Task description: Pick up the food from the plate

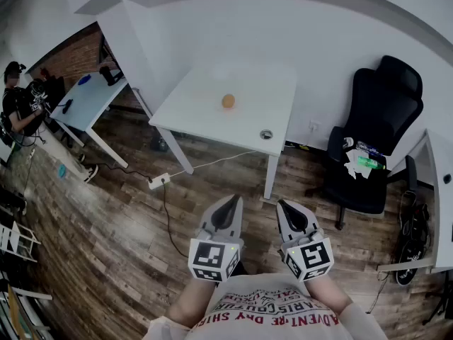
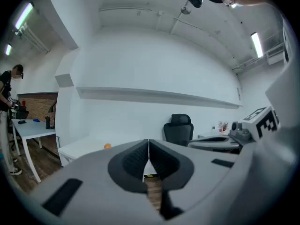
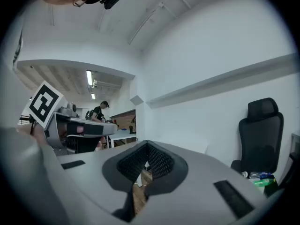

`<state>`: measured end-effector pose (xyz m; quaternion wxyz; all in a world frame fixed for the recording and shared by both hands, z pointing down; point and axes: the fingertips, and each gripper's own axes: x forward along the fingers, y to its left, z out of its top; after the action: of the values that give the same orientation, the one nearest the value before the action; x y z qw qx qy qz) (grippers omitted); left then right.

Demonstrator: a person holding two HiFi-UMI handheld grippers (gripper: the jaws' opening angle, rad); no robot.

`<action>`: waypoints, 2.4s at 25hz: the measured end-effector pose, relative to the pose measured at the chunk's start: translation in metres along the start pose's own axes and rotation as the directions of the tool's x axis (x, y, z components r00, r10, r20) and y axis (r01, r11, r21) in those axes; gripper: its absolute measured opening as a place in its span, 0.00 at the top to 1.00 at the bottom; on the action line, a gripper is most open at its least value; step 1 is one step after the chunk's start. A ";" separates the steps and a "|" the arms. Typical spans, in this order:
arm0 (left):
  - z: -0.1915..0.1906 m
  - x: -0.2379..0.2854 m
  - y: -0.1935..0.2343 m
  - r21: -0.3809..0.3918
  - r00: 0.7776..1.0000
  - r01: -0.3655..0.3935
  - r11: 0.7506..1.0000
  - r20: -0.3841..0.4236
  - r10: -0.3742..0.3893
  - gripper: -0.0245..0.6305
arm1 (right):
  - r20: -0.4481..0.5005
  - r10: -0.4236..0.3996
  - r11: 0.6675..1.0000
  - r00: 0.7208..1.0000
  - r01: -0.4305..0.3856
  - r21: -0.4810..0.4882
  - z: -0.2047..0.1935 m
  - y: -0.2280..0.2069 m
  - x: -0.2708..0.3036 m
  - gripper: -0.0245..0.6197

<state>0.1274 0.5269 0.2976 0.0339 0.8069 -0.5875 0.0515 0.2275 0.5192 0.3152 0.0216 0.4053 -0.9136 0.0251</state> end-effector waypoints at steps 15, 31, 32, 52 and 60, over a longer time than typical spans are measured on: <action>-0.018 0.007 0.027 -0.051 0.999 -0.013 0.999 -0.038 0.012 0.95 | 0.009 0.006 0.999 1.000 -0.006 0.053 -0.004 0.007 0.022 0.95; -0.008 0.080 0.195 -0.126 0.999 -0.028 0.992 -0.040 0.023 0.95 | -0.030 -0.015 0.999 0.999 0.016 0.039 0.010 0.016 0.193 0.95; -0.007 0.085 0.206 -0.125 0.999 -0.017 0.992 -0.042 0.012 0.95 | -0.032 -0.023 0.999 0.999 0.024 0.038 0.012 0.016 0.205 0.95; -0.039 0.199 0.306 -0.151 0.992 0.015 0.988 -0.125 -0.034 0.95 | -0.110 -0.064 0.997 0.992 0.069 0.043 -0.014 -0.036 0.355 0.95; -0.012 0.287 0.351 -0.120 0.992 -0.067 0.991 -0.110 0.054 0.95 | -0.084 0.010 0.998 0.996 -0.005 0.055 -0.001 -0.097 0.443 0.95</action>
<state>-0.1195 0.1497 0.3428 0.1132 0.7812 -0.6111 0.0591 0.0024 0.1270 0.3454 0.0489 0.4010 -0.9123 0.0674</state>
